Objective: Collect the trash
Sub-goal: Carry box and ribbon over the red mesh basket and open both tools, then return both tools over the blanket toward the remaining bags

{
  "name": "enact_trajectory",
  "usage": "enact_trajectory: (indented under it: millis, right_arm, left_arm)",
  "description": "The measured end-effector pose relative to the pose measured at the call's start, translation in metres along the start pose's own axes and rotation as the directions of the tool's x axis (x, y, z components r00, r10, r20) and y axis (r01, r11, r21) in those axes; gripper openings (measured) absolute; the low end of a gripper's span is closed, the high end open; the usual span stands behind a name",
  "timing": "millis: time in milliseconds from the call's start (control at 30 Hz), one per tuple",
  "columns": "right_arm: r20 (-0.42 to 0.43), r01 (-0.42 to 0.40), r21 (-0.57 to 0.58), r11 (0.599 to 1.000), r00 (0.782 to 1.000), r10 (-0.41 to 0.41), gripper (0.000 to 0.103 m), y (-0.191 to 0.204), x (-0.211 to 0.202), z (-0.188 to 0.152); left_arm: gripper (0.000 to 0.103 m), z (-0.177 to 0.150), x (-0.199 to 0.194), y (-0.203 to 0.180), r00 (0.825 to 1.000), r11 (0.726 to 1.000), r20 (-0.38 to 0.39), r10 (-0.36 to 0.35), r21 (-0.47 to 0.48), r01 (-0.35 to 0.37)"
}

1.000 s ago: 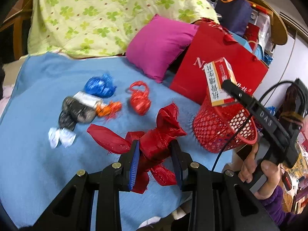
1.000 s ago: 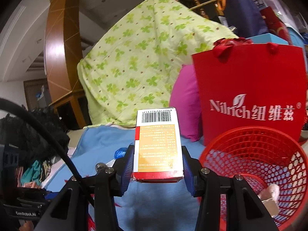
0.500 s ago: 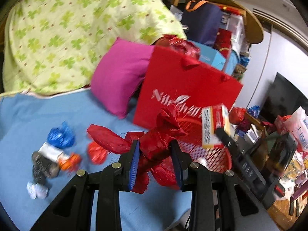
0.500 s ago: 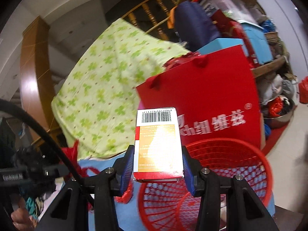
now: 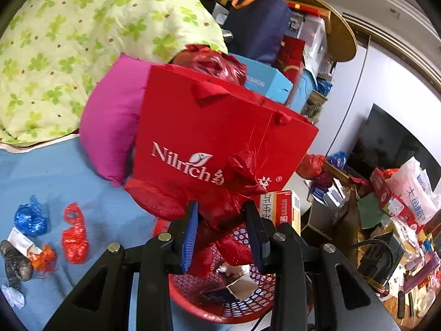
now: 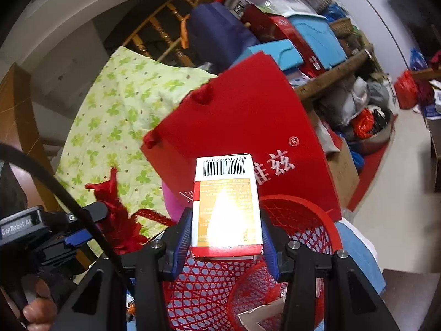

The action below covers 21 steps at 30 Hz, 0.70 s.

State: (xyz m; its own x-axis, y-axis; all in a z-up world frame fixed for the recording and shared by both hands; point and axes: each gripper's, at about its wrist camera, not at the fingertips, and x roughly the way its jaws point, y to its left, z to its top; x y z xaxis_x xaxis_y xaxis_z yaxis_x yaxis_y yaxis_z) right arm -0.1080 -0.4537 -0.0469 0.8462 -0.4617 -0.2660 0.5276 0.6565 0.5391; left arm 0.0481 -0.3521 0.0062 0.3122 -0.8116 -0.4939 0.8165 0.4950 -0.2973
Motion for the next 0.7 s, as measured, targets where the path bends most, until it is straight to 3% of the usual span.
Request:
enact_trajectory:
  millis: [133,233,267,467,700]
  right_arm:
    - [-0.007,0.011,0.016,1.0,1.0,-0.011,0.052,-0.002,0.003,0.001]
    - [-0.024,0.016,0.023,1.0,1.0,-0.015,0.067,-0.004,0.005,-0.001]
    - [-0.031,0.016,0.025,1.0,0.999,-0.016,0.068,-0.004,0.007,-0.002]
    - [-0.037,0.002,0.006,1.0,0.999,-0.001,0.068,0.003,0.008,-0.006]
    - [-0.013,-0.044,-0.092,0.995,0.999,0.043,0.068,0.035,0.004,-0.015]
  left_arm:
    - [0.041,-0.008,0.018,-0.007,0.999,1.0,-0.043,0.006,0.022,-0.005]
    - [0.055,-0.014,0.022,-0.008,0.998,0.999,-0.056,0.016,0.031,-0.014]
    - [0.06,-0.016,0.021,-0.006,0.998,0.999,-0.055,0.024,0.033,-0.022]
    - [0.065,-0.028,0.009,0.011,0.997,0.999,-0.058,0.052,0.008,-0.051]
    - [0.068,-0.058,-0.026,0.053,0.988,0.989,-0.057,0.145,-0.032,-0.147]
